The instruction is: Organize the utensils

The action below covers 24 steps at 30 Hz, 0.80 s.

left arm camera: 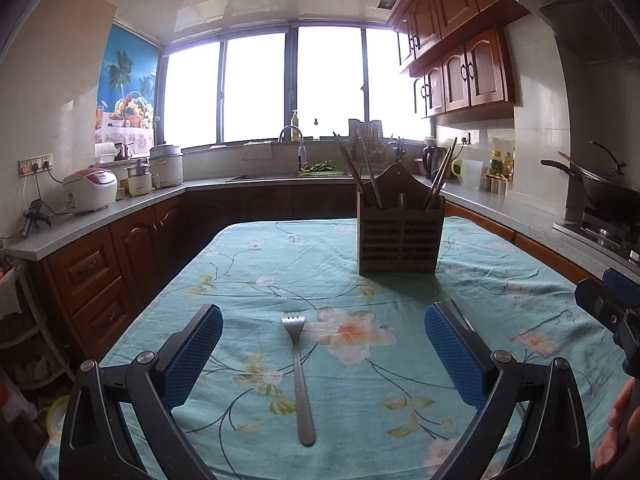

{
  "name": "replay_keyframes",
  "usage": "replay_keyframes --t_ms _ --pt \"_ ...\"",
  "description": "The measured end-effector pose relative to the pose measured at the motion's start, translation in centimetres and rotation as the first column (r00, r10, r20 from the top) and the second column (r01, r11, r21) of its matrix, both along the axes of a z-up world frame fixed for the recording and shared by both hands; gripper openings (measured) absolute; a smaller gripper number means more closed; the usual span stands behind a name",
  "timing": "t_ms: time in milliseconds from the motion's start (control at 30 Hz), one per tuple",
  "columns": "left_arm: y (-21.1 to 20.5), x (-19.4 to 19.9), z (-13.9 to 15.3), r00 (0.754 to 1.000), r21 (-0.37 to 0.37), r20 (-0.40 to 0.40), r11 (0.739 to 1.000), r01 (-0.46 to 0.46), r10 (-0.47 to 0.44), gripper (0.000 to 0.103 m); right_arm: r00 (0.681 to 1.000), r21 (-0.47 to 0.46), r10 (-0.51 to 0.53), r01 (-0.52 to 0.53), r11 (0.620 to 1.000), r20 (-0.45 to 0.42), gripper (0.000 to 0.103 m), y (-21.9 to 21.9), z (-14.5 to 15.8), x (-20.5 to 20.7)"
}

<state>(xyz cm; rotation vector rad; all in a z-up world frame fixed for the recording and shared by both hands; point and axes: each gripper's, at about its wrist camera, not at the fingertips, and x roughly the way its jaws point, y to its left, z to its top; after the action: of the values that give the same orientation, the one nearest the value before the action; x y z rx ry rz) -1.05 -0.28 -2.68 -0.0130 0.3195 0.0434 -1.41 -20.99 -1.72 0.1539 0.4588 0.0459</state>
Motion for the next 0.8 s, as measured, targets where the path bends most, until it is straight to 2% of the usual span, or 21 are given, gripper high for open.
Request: replay_keyframes --t_ms 800 --pt "-0.94 -0.49 0.13 1.000 0.002 0.022 1.000 0.001 -0.001 0.102 1.000 -0.002 0.006 -0.006 1.000 0.009 0.103 0.32 0.10 -0.07"
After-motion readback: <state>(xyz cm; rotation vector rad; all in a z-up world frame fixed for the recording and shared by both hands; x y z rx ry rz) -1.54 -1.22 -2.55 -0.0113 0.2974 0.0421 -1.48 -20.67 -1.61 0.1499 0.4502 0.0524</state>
